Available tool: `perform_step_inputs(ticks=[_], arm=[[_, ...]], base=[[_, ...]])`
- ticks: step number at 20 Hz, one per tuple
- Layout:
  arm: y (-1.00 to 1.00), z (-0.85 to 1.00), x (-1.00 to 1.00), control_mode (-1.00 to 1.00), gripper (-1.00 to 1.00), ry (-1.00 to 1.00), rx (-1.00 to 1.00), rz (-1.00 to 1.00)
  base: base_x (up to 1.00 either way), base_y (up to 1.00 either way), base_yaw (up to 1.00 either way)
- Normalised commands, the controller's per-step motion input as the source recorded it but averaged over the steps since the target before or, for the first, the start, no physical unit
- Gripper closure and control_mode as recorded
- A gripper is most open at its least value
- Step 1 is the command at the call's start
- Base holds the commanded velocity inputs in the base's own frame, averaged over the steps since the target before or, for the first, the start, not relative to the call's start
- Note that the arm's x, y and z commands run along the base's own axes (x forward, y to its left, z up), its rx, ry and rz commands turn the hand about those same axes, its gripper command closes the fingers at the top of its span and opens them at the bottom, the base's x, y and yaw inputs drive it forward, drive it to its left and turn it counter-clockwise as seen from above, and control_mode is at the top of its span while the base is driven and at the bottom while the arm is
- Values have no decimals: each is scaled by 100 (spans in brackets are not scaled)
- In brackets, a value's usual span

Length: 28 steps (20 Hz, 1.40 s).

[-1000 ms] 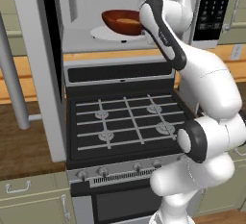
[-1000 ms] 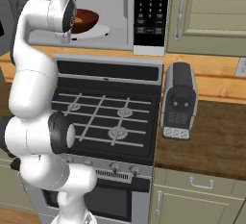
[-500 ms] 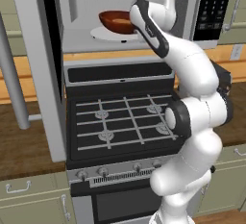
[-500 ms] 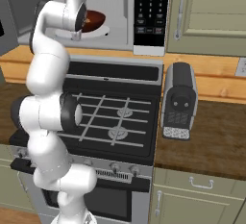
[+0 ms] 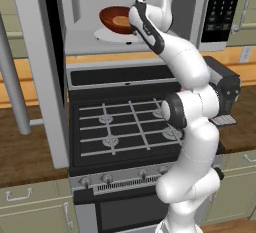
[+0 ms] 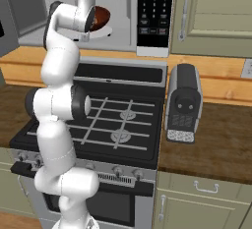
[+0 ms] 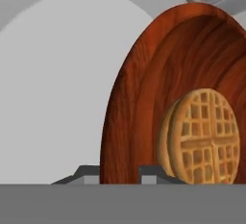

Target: Open the microwave, place the bowl with waffle inside the microwave, then close the microwave door and turn it on.

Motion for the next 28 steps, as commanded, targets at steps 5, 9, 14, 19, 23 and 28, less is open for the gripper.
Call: perform_step_inputs(ticks=[5, 9, 14, 19, 23, 28], arm=[[12, -12, 35, -100, -100, 0, 0, 3], [-1, 0, 0, -100, -100, -17, 3, 2], [0, -1, -20, -100, -100, -47, 11, 1], [-14, 0, -62, -100, -100, -61, 15, 4], [-34, -13, -100, -100, -100, -47, 1, 4], [-33, -5, -100, -100, -100, -29, -11, 4]], base=[[0, 0, 0], [0, 0, 0], [0, 0, 0], [0, 0, 0], [0, 0, 0], [0, 0, 0]])
